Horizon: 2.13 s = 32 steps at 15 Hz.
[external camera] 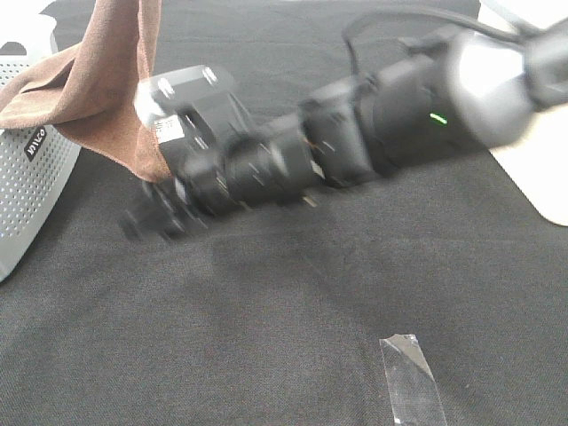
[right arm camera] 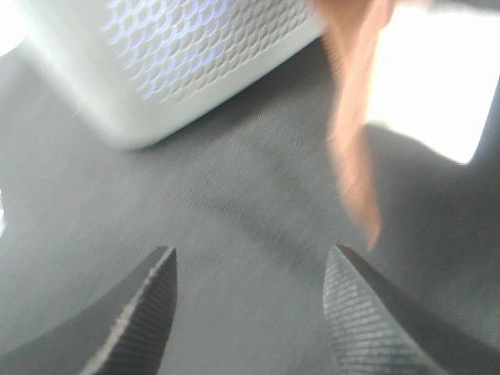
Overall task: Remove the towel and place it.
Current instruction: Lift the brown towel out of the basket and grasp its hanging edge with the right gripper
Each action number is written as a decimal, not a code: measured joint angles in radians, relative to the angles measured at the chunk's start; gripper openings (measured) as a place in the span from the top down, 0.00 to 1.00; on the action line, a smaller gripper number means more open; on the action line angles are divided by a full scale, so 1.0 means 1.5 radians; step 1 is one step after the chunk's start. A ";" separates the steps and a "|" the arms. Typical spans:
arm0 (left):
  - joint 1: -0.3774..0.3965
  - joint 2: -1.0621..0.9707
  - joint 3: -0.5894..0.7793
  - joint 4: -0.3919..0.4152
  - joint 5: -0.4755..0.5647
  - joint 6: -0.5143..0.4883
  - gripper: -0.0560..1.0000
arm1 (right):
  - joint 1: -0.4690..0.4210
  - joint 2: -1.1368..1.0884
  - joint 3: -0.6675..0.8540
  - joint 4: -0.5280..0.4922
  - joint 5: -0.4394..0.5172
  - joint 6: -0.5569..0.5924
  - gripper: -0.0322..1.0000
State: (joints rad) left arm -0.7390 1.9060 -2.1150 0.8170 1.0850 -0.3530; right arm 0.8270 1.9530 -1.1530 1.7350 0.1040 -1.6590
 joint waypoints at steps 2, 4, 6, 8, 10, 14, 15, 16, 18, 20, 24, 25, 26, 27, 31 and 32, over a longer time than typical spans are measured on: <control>0.000 0.000 0.000 0.000 0.000 0.003 0.95 | 0.000 0.031 -0.030 0.000 -0.025 0.020 0.44; 0.000 0.000 0.000 0.001 0.000 0.005 0.95 | 0.000 0.034 -0.058 0.000 -0.040 0.028 0.44; 0.000 0.000 0.000 0.005 0.000 0.005 0.95 | 0.000 0.033 -0.067 0.000 -0.093 0.049 0.44; 0.000 0.000 0.000 0.006 0.000 0.005 0.95 | 0.000 0.033 -0.067 0.001 -0.109 0.055 0.44; 0.000 0.000 0.000 0.006 0.000 0.005 0.95 | 0.000 0.033 -0.067 0.004 -0.088 0.055 0.44; 0.000 0.000 0.000 0.006 0.000 0.006 0.95 | 0.000 0.058 -0.084 0.005 -0.093 0.055 0.44; 0.000 0.000 0.000 0.006 0.000 0.007 0.95 | 0.000 0.072 -0.093 0.005 -0.093 0.055 0.44; 0.000 0.000 0.000 0.006 0.000 0.007 0.95 | 0.000 0.080 -0.099 0.005 -0.093 0.055 0.44; 0.000 0.000 0.000 0.006 0.000 0.007 0.95 | 0.000 0.081 -0.102 0.005 -0.093 0.055 0.44; 0.000 0.000 0.000 0.006 0.000 0.007 0.95 | 0.000 0.083 -0.110 0.005 -0.093 0.055 0.44; 0.000 0.000 0.000 0.006 0.000 0.007 0.95 | 0.000 0.083 -0.131 0.005 -0.093 0.055 0.44; 0.000 0.000 0.000 0.006 0.000 0.007 0.95 | 0.000 0.083 -0.131 0.005 -0.093 0.055 0.46; 0.000 0.000 0.000 0.006 0.000 0.007 0.95 | 0.000 0.085 -0.131 0.005 -0.093 0.055 0.51; 0.000 0.000 0.000 0.006 0.000 0.007 0.95 | 0.000 0.087 -0.131 0.005 -0.093 0.055 0.60; 0.000 0.000 0.000 0.006 -0.003 0.007 0.95 | 0.000 0.087 -0.131 0.005 -0.093 0.073 0.97; 0.000 0.000 0.000 0.006 -0.006 0.007 0.95 | 0.000 0.087 -0.131 0.005 -0.093 0.073 0.97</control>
State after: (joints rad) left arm -0.7390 1.9060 -2.1150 0.8260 1.0760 -0.3430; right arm 0.8270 2.0840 -1.3490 1.7430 -0.0360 -1.5490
